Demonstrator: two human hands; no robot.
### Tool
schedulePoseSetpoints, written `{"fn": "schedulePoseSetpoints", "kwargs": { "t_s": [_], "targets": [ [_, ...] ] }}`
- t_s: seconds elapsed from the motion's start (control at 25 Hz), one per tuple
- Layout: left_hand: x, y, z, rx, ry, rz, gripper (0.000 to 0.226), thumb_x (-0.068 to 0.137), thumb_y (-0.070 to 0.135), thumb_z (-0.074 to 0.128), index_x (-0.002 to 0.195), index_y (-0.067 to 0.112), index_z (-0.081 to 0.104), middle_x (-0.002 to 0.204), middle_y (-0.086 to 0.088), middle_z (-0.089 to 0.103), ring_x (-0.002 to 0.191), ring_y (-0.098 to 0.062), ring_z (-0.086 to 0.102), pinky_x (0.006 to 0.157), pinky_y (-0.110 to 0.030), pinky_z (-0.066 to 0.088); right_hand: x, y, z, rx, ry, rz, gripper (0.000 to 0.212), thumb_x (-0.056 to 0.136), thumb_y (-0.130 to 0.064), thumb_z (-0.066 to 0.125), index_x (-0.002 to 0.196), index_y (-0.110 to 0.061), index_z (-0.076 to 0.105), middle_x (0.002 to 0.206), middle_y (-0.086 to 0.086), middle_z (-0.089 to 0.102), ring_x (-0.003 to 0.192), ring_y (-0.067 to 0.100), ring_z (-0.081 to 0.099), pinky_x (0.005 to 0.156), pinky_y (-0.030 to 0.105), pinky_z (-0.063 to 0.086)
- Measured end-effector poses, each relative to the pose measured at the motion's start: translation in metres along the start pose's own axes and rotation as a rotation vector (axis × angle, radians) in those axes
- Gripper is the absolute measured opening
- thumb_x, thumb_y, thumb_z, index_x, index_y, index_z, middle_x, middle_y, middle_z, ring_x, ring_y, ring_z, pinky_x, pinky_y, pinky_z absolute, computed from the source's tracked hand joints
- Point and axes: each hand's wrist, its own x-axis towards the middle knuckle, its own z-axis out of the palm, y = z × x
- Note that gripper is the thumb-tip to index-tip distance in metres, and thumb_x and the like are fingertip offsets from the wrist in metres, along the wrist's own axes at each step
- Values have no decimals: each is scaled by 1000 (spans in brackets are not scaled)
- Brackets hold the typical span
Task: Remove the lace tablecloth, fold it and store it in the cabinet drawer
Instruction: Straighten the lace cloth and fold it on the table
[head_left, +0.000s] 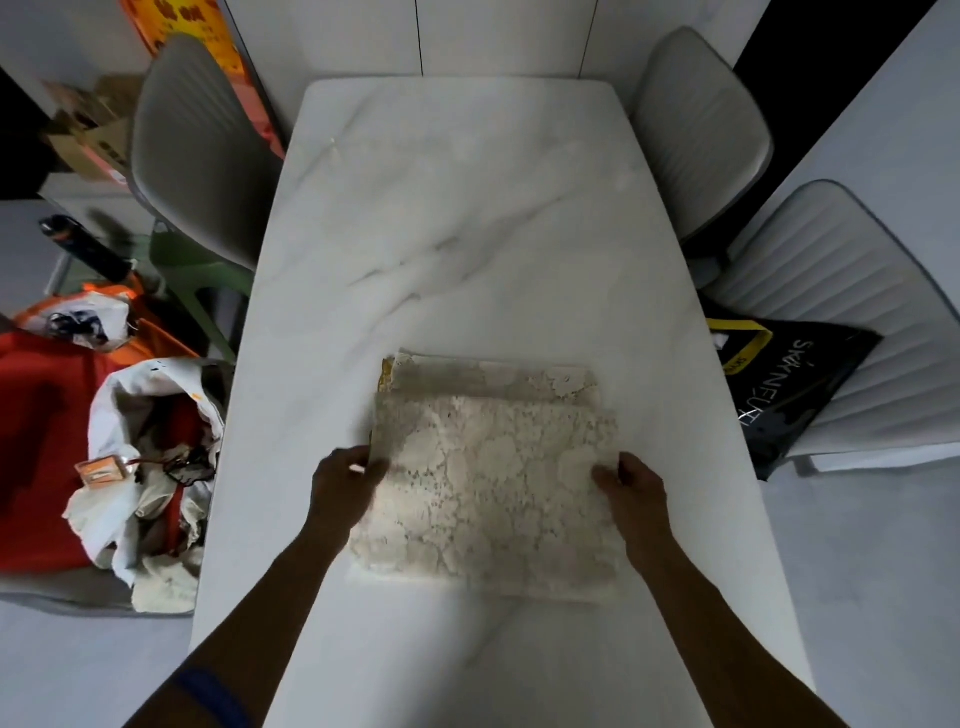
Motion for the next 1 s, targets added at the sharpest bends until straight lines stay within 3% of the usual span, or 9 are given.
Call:
{"fn": "schedulePoseSetpoints", "kwargs": {
  "t_s": [0.12,0.2,0.32,0.4,0.48,0.68,0.8,0.88,1.0],
  "targets": [
    [23,65,-15,-292,33,199,16,84,1,72,98,6,73,71,4,71,49,1,56,54,-18,52,11,-61,-6,246,0,-185,18,88,-4,65,92,-20,73,89,-2,75,85,17,70,69,23,57],
    [23,87,-37,-296,-13,285,10,85,4,70,92,10,74,60,12,68,49,-1,53,51,-12,46,5,-85,-25,345,-59,-232,24,84,-1,69,100,-18,74,98,-3,77,93,13,72,75,21,57],
    [-4,63,-59,-365,-110,182,22,87,-3,60,81,11,75,64,1,70,53,-14,65,50,-18,49,-30,-73,-52,198,-73,-239,23,70,-17,83,90,-28,78,92,-7,78,91,10,71,77,25,57],
    [-37,23,-63,-435,-135,64,37,83,-14,49,71,8,77,73,-8,75,69,-21,73,62,-23,58,-58,-37,-61,130,-179,-226,21,70,-6,79,85,-21,78,92,1,77,95,22,71,84,38,58],
    [-73,-23,-62,-343,-193,35,42,82,-16,43,70,6,76,82,-15,76,77,-20,73,69,-21,58,-83,9,-69,30,-270,-157,33,76,19,61,78,-10,77,95,5,76,94,28,69,84,47,55],
    [-113,-82,-65,17,-537,29,41,81,-23,53,73,9,78,83,-22,73,83,-23,70,77,-29,49,-108,69,-83,-232,-482,129,43,84,24,52,75,-8,79,73,4,74,66,10,68,69,31,51],
    [-82,-29,-57,-102,-525,-3,25,88,-9,52,95,3,72,90,-18,73,89,-29,69,73,-29,57,-72,12,-58,-55,-389,179,19,88,13,55,97,3,69,75,16,72,62,29,71,55,38,58],
    [-43,34,-47,-369,-380,-79,22,91,-13,46,99,-4,64,89,-21,69,87,-37,65,69,-33,62,-32,-56,-39,97,-265,60,10,92,2,58,97,0,65,80,19,71,65,31,71,63,39,61],
    [13,159,-51,-575,-209,15,22,87,-16,50,82,4,56,82,-11,57,77,-29,60,61,-27,62,22,-174,-24,316,-156,-89,18,92,6,52,98,-9,61,96,17,66,73,31,68,81,45,57]
  ]
}}
